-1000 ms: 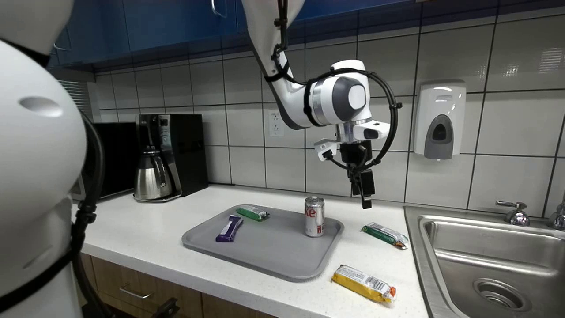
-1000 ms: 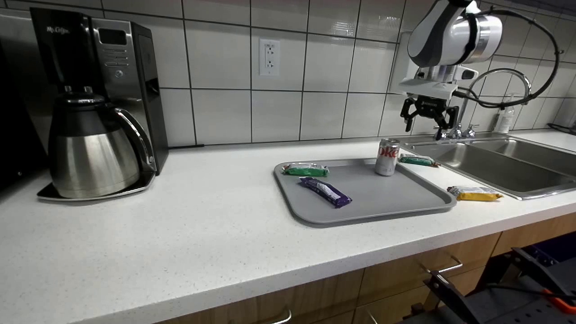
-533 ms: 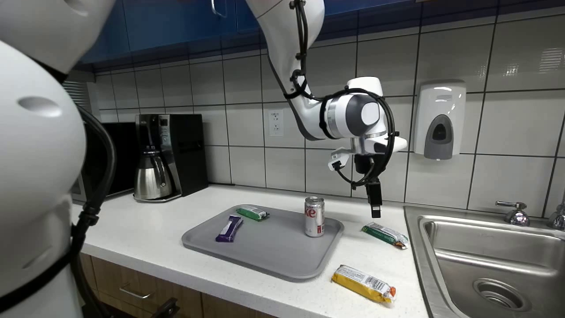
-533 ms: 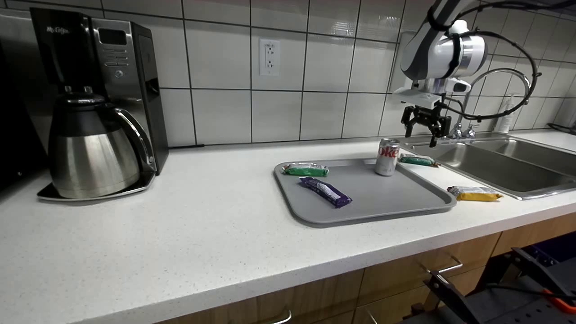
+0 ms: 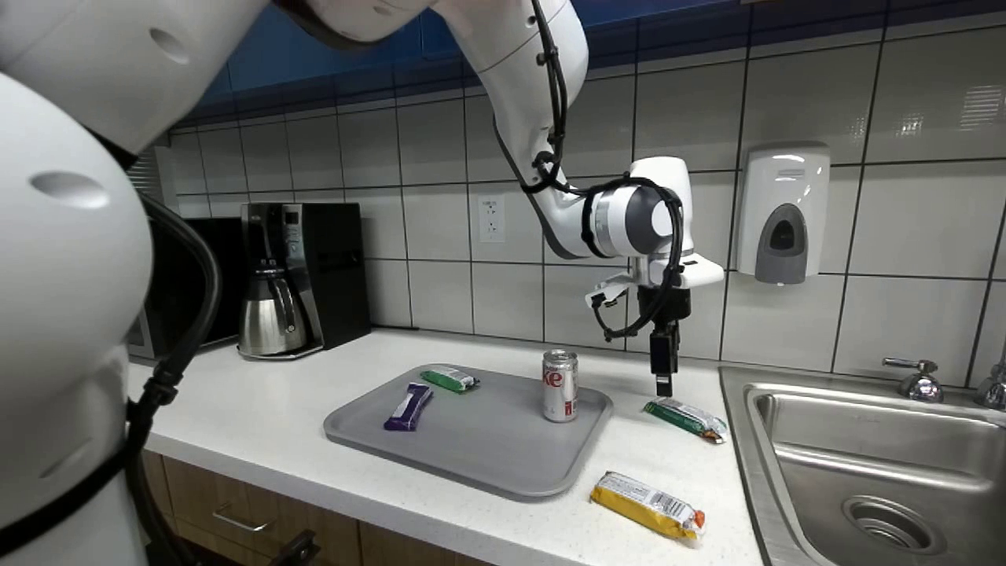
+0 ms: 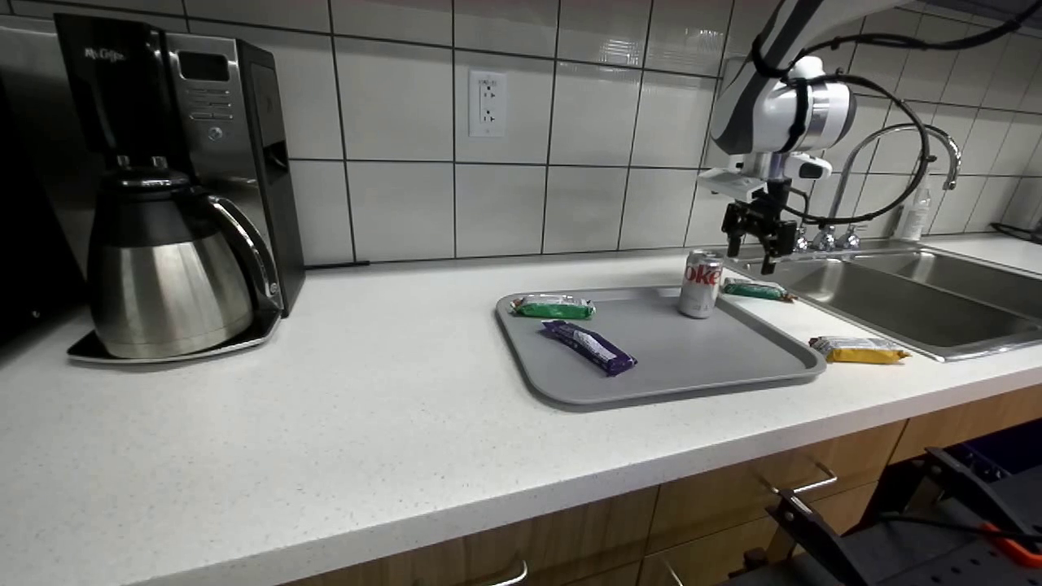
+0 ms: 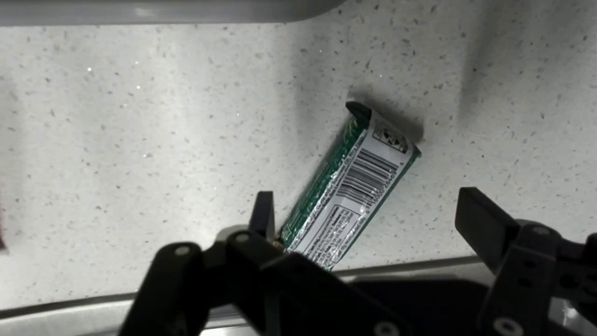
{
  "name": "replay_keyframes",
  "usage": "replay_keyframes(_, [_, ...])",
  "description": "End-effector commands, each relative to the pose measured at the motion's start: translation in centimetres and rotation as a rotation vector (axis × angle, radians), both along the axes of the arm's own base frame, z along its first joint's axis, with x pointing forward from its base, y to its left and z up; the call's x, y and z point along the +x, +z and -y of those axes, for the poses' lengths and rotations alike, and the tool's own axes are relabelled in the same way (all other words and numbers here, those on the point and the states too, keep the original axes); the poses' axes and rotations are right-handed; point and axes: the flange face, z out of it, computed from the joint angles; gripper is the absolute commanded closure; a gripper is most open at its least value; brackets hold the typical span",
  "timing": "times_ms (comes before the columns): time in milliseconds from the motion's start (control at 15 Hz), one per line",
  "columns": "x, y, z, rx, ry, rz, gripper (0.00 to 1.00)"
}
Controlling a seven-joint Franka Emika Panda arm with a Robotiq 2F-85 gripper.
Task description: Put the chocolate bars on the tray
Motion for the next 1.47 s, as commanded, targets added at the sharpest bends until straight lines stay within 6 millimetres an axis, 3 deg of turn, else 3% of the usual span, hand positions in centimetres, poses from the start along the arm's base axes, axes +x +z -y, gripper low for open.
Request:
replay_keyframes(0, [1.4, -1.0, 1.3, 0.023, -0.121, -0.024, 0.0])
replay_keyframes(667, [1.3, -4.1, 3.2, 0.017, -0.272, -0.048, 0.0])
replay_keyframes(1333, [1.1, -3.9, 2.9, 0.014, -0.287, -0.045, 0.01])
replay_keyframes(1400, [1.1, -3.8, 2.9, 0.015, -0.285, -0.045, 0.26])
